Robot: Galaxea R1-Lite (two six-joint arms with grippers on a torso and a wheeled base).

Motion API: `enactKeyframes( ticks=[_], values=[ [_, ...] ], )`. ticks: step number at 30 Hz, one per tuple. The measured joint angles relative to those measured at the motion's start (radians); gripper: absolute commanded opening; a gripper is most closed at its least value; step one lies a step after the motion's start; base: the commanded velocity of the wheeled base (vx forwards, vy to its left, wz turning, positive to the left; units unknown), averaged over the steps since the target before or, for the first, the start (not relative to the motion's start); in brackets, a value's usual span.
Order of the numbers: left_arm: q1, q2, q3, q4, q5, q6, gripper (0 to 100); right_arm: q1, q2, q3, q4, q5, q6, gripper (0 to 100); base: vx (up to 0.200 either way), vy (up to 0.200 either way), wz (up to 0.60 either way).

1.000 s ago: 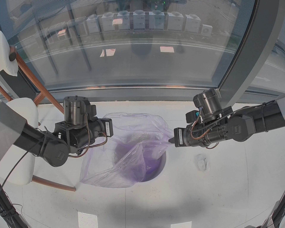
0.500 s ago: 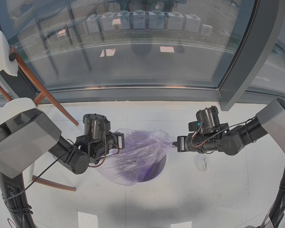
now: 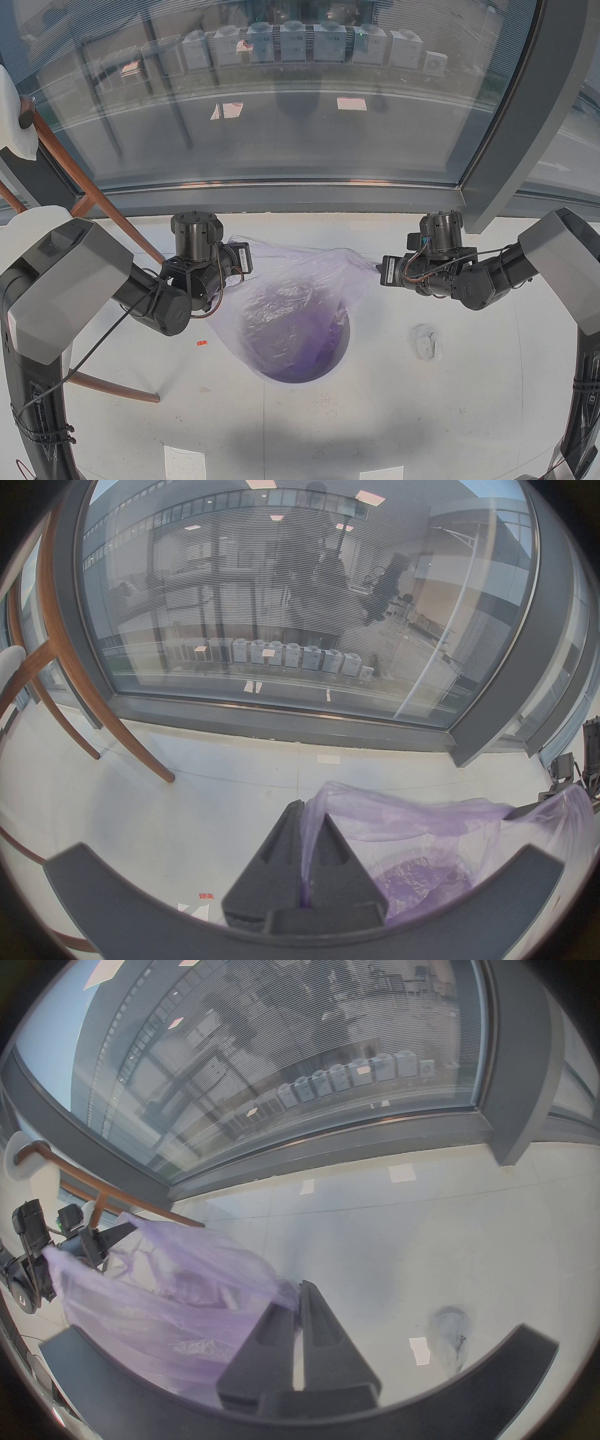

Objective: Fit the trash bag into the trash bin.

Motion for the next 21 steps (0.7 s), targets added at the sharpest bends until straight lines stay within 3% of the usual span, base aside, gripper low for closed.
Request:
enactKeyframes(
  ticks=[7,12,16,21],
  values=[
    [-0.015,0.017,-0.005,-0.003,0.004,-0.001,0,0.002,0.001,0.002,-0.032,0.024,0.057,100,0.0,0.0,0.0],
    [-0.021,0.019,-0.005,-0.002,0.007,-0.001,0,0.026,-0.078,0.023,0.002,0.13,0.257,100,0.0,0.0,0.0],
    [-0.024,0.018,-0.005,-0.002,0.008,0.0,0,0.047,-0.19,0.039,0.141,0.21,0.401,100,0.0,0.0,0.0],
    [-0.032,0.014,-0.002,-0.003,0.014,0.0,0,0.074,-0.297,0.042,0.362,0.247,0.471,100,0.0,0.0,0.0]
  ],
)
